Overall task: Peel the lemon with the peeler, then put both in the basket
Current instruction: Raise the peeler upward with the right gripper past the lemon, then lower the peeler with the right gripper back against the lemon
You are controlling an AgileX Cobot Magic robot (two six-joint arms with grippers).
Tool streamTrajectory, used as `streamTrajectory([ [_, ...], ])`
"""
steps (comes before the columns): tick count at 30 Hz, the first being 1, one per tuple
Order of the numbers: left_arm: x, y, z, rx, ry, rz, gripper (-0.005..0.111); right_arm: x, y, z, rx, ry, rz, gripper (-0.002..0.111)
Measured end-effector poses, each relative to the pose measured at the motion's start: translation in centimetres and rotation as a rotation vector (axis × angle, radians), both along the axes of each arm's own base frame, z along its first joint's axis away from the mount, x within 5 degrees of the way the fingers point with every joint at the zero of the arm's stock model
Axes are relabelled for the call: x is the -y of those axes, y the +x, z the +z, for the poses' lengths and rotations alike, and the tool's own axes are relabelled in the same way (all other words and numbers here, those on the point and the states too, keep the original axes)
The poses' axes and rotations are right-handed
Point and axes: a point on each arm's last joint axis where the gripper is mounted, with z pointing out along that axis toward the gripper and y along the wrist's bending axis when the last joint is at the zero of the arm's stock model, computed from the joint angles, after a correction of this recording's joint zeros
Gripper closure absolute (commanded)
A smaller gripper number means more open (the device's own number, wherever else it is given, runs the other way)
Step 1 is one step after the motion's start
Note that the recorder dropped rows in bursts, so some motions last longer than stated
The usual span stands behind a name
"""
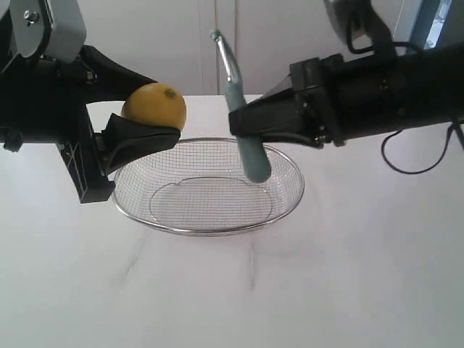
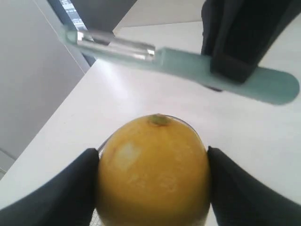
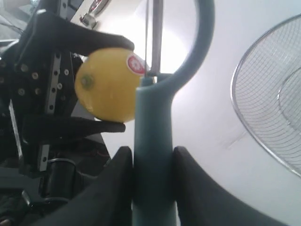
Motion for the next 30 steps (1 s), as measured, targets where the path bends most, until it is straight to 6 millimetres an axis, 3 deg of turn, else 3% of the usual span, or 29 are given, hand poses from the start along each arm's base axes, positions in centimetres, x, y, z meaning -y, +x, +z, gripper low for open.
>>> streamTrajectory([
  [6, 0.0, 0.0, 0.0, 0.000, 0.000, 0.000, 0.107, 1.9, -0.5, 1.8, 0.073, 0.007, -0.068, 0.108],
  [13, 0.0, 0.0, 0.0, -0.002, -0.001, 0.001, 0.107, 1.7, -0.7, 1.3, 0.065, -0.011, -0.058, 0.108],
  [30, 0.0, 0.0, 0.0, -0.003, -0.002, 0.001, 0.107, -3.4, -1.0, -3.8, -0.109, -0.072, 0.133, 0.108],
])
